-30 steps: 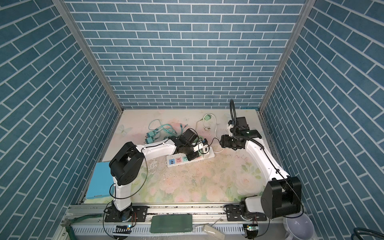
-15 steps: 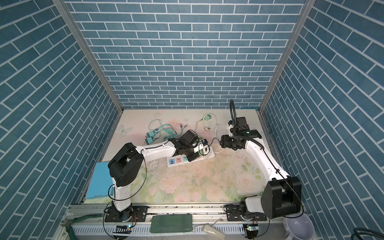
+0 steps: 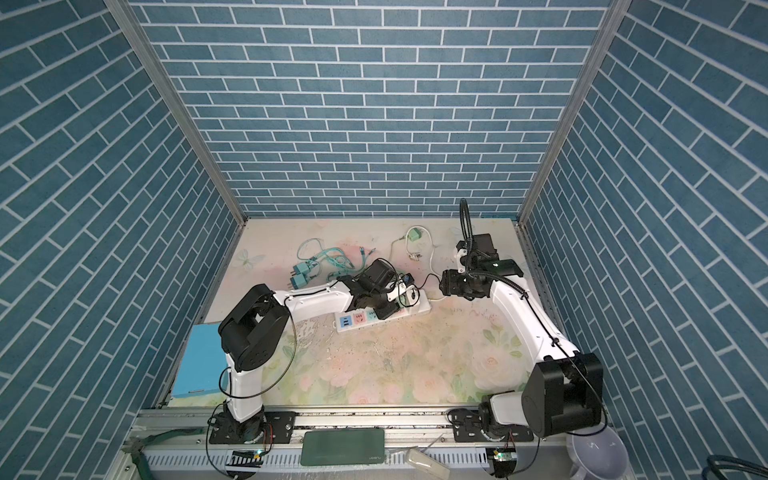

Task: Insert the plug
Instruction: 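Open and lift the left gripper while the right swings toward the far wall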

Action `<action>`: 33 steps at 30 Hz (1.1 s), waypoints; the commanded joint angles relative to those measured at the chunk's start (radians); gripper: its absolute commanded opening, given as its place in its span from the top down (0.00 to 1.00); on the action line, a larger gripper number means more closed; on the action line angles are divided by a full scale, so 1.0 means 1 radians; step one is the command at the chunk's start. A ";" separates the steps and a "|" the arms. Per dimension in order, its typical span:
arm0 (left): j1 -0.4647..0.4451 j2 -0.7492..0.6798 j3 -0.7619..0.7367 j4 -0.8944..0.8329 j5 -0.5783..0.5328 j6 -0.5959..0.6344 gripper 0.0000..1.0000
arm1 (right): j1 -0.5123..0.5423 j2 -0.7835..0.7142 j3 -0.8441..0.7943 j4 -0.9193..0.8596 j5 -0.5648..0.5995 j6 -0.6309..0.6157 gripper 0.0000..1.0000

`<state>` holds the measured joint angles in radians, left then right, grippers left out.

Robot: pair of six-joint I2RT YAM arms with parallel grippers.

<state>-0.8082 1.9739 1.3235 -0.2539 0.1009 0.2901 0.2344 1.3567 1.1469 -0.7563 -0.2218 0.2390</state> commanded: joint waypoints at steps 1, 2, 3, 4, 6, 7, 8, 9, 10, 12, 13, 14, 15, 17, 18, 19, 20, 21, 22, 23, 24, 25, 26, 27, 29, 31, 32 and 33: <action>0.011 0.033 -0.065 -0.144 -0.063 0.011 0.41 | -0.004 -0.003 -0.008 -0.015 -0.003 0.022 0.33; 0.013 0.023 -0.067 -0.146 -0.058 0.009 0.40 | -0.004 0.001 -0.009 -0.015 -0.003 0.022 0.33; 0.015 0.013 -0.069 -0.153 -0.050 0.010 0.39 | -0.004 0.004 -0.008 -0.014 -0.004 0.022 0.33; 0.015 0.005 -0.069 -0.160 -0.046 0.011 0.38 | -0.003 0.006 -0.008 -0.012 -0.005 0.023 0.33; 0.017 -0.015 -0.077 -0.174 -0.042 0.011 0.38 | -0.003 0.011 -0.009 -0.006 -0.010 0.026 0.33; 0.017 -0.026 -0.081 -0.175 -0.040 0.010 0.38 | -0.004 0.013 -0.007 -0.005 -0.012 0.027 0.33; 0.017 -0.037 -0.089 -0.177 -0.034 0.011 0.37 | -0.004 0.016 -0.007 0.000 -0.014 0.028 0.33; 0.017 -0.050 -0.097 -0.180 -0.026 0.011 0.37 | -0.004 0.021 -0.009 0.005 -0.014 0.028 0.33; 0.017 -0.062 -0.103 -0.180 -0.022 0.011 0.36 | -0.004 0.025 -0.009 0.007 -0.015 0.029 0.33; 0.017 -0.089 -0.117 -0.183 -0.010 0.009 0.36 | -0.004 0.037 -0.007 0.024 -0.016 0.035 0.33; 0.017 -0.100 -0.124 -0.185 -0.007 0.008 0.36 | -0.003 0.044 -0.004 0.032 -0.018 0.038 0.33; 0.017 -0.113 -0.129 -0.191 -0.002 0.006 0.34 | -0.004 0.055 0.002 0.048 -0.022 0.042 0.32; 0.017 -0.126 -0.134 -0.198 0.001 0.005 0.34 | -0.004 0.070 0.014 0.067 -0.023 0.042 0.32; 0.017 -0.154 -0.144 -0.209 -0.005 0.000 0.34 | -0.004 0.115 0.040 0.113 -0.030 0.037 0.32; 0.017 -0.173 -0.154 -0.209 -0.011 -0.004 0.34 | -0.003 0.148 0.063 0.134 -0.022 0.032 0.32; 0.017 -0.191 -0.165 -0.204 -0.013 -0.008 0.34 | -0.003 0.186 0.091 0.147 -0.002 0.030 0.32; 0.017 -0.212 -0.178 -0.195 -0.012 -0.011 0.33 | -0.002 0.235 0.130 0.158 0.012 0.029 0.33; 0.017 -0.233 -0.187 -0.188 -0.012 -0.015 0.33 | -0.002 0.285 0.169 0.175 0.031 0.030 0.33; 0.017 -0.248 -0.194 -0.183 -0.014 -0.018 0.32 | -0.001 0.331 0.205 0.194 0.052 0.036 0.33; 0.017 -0.265 -0.199 -0.180 -0.020 -0.024 0.32 | 0.003 0.385 0.249 0.212 0.066 0.040 0.33; 0.017 -0.280 -0.200 -0.179 -0.027 -0.027 0.32 | 0.010 0.438 0.300 0.220 0.086 0.042 0.34; 0.018 -0.292 -0.202 -0.179 -0.031 -0.028 0.32 | 0.019 0.487 0.351 0.220 0.107 0.037 0.34; 0.018 -0.304 -0.204 -0.176 -0.040 -0.029 0.31 | 0.032 0.538 0.407 0.214 0.127 0.023 0.35; 0.022 -0.313 -0.204 -0.171 -0.060 -0.031 0.30 | 0.047 0.586 0.463 0.205 0.169 0.015 0.36; 0.033 -0.325 -0.198 -0.170 -0.083 -0.034 0.30 | 0.072 0.656 0.554 0.204 0.208 0.001 0.37; 0.054 -0.335 -0.188 -0.170 -0.107 -0.036 0.30 | 0.094 0.723 0.643 0.201 0.215 -0.013 0.40; 0.068 -0.343 -0.184 -0.168 -0.102 -0.038 0.30 | 0.104 0.762 0.698 0.190 0.207 -0.019 0.41; 0.083 -0.351 -0.180 -0.162 -0.102 -0.044 0.30 | 0.111 0.800 0.750 0.178 0.206 -0.025 0.41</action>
<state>-0.7631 1.6444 1.1286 -0.4129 0.0330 0.2638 0.3164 2.0945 1.7622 -0.5632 -0.0582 0.2481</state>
